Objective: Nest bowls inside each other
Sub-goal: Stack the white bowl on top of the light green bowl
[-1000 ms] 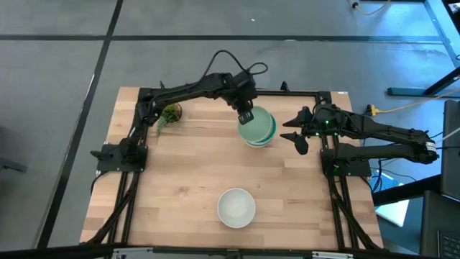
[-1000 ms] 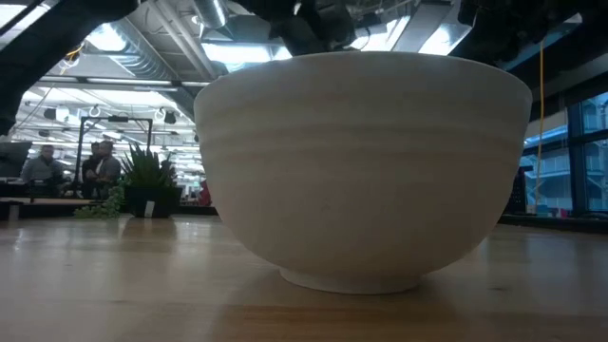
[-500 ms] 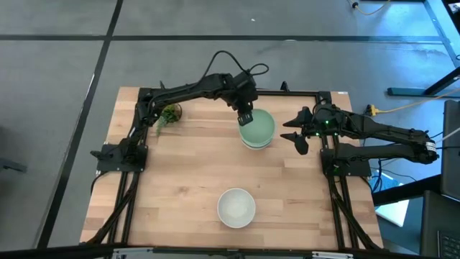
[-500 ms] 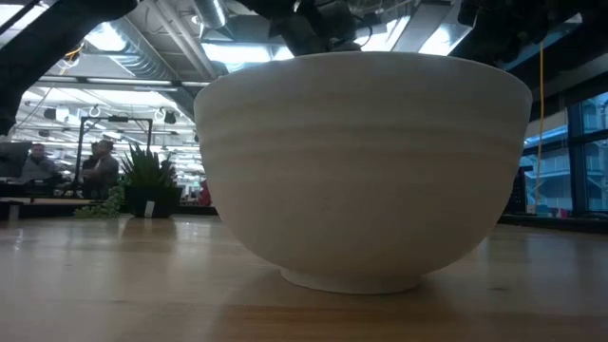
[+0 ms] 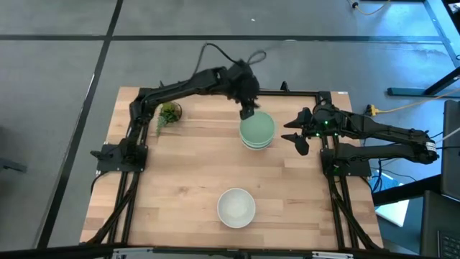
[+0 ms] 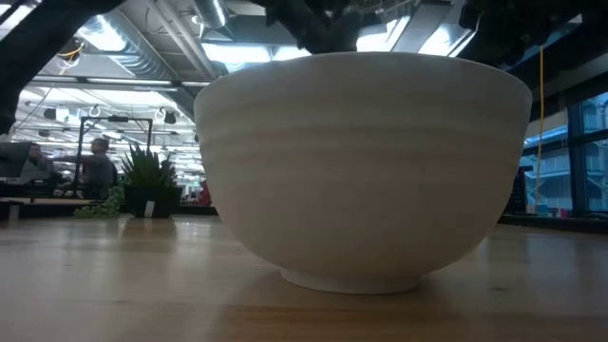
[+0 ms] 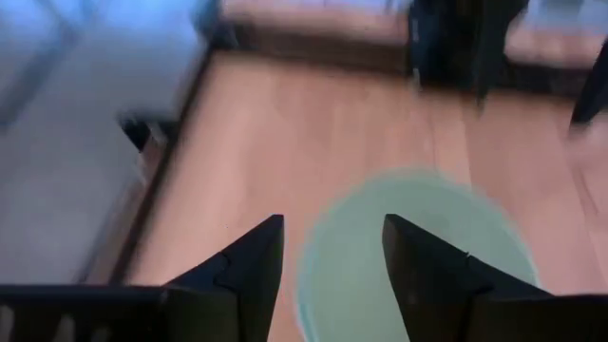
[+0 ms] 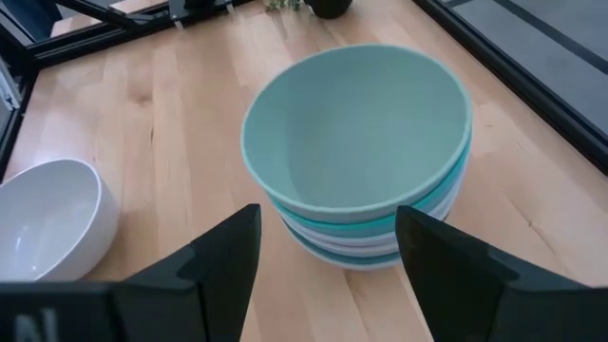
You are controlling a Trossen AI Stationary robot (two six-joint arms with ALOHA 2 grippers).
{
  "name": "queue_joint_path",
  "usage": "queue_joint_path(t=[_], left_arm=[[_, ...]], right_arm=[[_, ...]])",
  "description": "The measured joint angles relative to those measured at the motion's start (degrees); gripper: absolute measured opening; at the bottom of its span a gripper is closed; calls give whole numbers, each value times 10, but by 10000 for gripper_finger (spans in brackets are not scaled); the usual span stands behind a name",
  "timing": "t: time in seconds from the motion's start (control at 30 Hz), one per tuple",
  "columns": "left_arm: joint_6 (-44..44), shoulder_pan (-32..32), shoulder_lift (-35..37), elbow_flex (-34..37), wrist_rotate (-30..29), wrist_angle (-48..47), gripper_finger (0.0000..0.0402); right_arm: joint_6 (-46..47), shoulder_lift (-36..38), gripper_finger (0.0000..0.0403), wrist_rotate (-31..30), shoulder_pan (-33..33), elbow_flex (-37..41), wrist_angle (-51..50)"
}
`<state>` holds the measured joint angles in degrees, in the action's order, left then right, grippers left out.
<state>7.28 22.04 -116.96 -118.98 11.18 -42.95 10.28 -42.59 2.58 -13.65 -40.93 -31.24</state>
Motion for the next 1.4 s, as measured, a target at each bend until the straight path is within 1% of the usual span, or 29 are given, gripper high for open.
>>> queue_joint_path(t=[0.13,0.3,0.37,0.43,0.53,0.73,0.87,1.0,1.1,1.2,1.33,1.4], left_arm=[[8,14,39,0,2,36,175],[14,24,99,3,20,55,174],[20,23,129,20,20,51,173],[20,20,161,49,20,71,173],[11,18,222,124,10,110,175],[-16,18,371,331,-30,210,176],[-42,6,463,453,-37,255,176],[-71,-16,545,562,-75,300,176],[-86,-36,592,626,-91,328,176],[-100,-59,627,678,-90,337,176],[-145,-94,646,727,-91,337,176],[-147,-112,646,743,-91,337,176]], right_arm=[[1,0,245,0,0,0,-2],[0,0,245,0,0,0,-1],[0,0,245,0,0,0,-1],[0,0,245,0,0,0,2],[-1,0,245,0,0,0,3],[-4,0,245,-1,-1,0,13],[-3,0,245,0,-1,0,44],[-3,0,245,0,-1,0,58],[0,0,245,0,-1,0,64],[0,0,245,0,-1,0,68],[0,0,245,0,-1,0,74],[8,0,245,1,-1,0,79]])
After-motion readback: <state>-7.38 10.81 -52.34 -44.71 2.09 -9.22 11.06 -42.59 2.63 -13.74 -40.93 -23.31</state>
